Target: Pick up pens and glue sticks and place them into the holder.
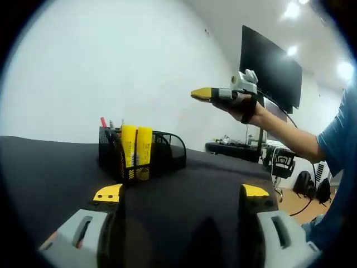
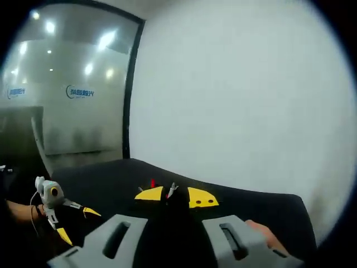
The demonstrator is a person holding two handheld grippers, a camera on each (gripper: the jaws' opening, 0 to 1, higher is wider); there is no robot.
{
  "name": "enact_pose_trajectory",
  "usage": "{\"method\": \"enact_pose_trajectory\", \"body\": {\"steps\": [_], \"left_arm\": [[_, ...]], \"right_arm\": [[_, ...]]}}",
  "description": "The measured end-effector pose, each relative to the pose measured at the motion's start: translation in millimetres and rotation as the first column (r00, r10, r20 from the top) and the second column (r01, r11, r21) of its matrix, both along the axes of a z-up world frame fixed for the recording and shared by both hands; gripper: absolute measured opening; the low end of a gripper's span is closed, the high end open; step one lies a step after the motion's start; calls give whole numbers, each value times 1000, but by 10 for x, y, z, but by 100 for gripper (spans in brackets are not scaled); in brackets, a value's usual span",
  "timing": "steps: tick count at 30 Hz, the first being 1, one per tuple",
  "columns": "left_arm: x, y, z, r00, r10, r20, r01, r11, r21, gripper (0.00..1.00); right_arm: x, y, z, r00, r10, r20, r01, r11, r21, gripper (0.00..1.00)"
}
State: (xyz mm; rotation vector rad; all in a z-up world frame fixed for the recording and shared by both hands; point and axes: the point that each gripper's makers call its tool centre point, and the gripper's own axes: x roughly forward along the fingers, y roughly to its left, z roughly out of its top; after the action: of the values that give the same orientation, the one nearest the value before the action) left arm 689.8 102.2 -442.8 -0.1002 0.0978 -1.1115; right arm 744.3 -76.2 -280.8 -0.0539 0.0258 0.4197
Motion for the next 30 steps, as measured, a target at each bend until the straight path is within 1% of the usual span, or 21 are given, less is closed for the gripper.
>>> {"method": "enact_pose_trajectory", "body": {"steps": [3, 7, 14, 17, 20, 22, 23, 28, 30], "left_arm": [[8, -7, -10, 1000, -4, -7, 4, 1000, 5, 80], [11, -4, 16, 1000, 3, -21, -3, 1000, -15, 80], [1, -7, 34, 999, 10, -40, -11, 999, -32, 80], [7, -7, 29, 999, 14, -45, -16, 999, -31, 80], [13, -6, 21, 999, 21, -48, -22, 999, -27, 80], [35, 5, -6, 998, 34, -49, -35, 999, -12, 79], [32, 3, -2, 998, 34, -49, -34, 999, -14, 79], [34, 9, 8, 998, 38, -59, -40, 999, -24, 79], [46, 17, -5, 997, 48, -60, -49, 999, -15, 79]], "right_arm": [[-115, -15, -92, 1000, 1, -6, 0, 1000, 11, 15], [-237, -33, -245, 1000, 4, -16, -4, 1000, 29, 17], [-416, -183, -577, 998, -6, -55, 10, 997, 72, 22], [-474, -277, -726, 998, -10, -66, 16, 997, 78, 25], [-564, -300, -847, 997, -9, -72, 14, 997, 69, 29], [-614, -332, -924, 997, -12, -72, 16, 998, 58, 30], [-638, -346, -953, 997, -12, -70, 16, 998, 57, 32], [-737, -402, -1104, 998, -14, -59, 19, 996, 88, 36], [-773, -422, -1155, 999, -13, -52, 19, 994, 108, 36]]}}
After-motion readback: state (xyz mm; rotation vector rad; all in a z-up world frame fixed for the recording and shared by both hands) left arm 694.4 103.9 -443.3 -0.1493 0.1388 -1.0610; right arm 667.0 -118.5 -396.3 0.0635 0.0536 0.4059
